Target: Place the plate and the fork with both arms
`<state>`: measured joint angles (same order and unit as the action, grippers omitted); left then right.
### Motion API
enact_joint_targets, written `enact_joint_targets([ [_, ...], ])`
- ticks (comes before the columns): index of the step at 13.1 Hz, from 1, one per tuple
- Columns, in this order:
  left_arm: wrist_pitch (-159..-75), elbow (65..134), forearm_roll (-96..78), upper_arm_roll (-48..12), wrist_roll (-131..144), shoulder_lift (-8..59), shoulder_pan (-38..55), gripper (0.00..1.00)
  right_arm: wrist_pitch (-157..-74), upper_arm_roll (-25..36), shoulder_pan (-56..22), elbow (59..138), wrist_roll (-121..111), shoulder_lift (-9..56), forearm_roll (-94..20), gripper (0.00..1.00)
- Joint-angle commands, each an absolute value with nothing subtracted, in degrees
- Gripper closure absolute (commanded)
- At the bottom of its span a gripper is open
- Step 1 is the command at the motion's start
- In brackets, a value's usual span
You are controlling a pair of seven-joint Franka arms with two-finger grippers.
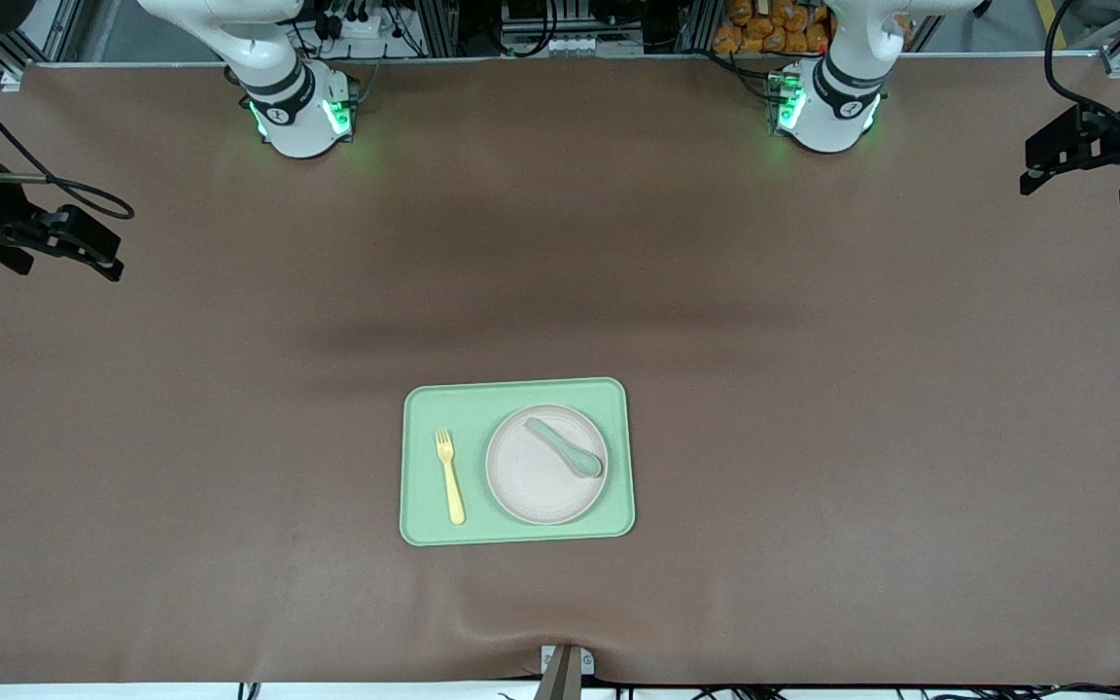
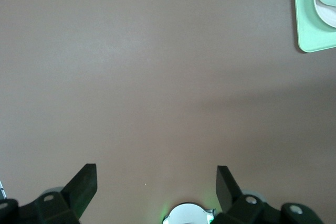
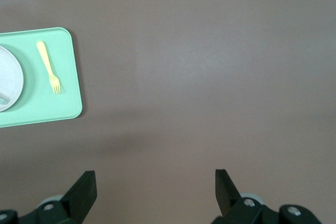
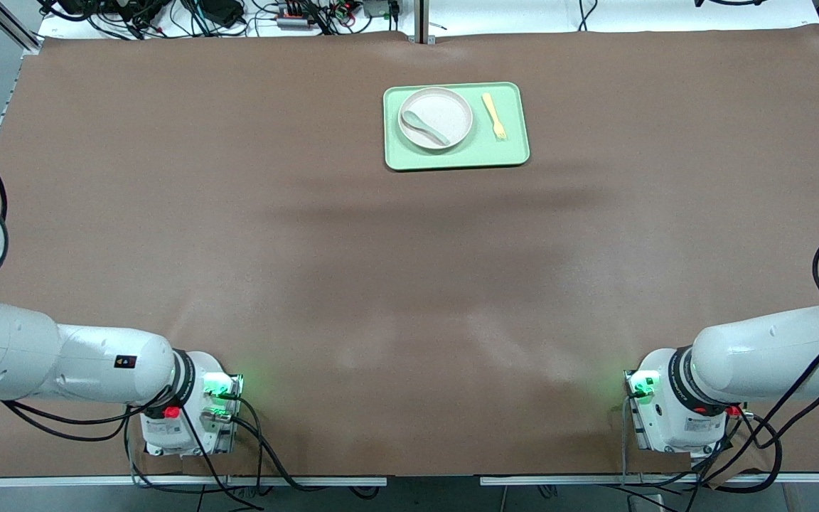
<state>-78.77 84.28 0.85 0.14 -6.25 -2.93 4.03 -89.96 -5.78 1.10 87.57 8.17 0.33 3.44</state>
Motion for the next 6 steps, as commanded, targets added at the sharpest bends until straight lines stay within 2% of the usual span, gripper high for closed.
enact_joint_targets([
  [1, -77.96, 83.67, 0.35, -0.09, -6.33, -3.08, 3.78, 0.0, -88.77, -5.54, 0.88, 85.96, 7.47, 1.05, 3.52, 0.0],
  [6, -77.96, 83.67, 0.35, -0.09, -6.33, -3.08, 3.78, 0.0, -87.9, -5.19, 1.49, 85.96, -0.17, 0.97, 2.64, 0.0],
])
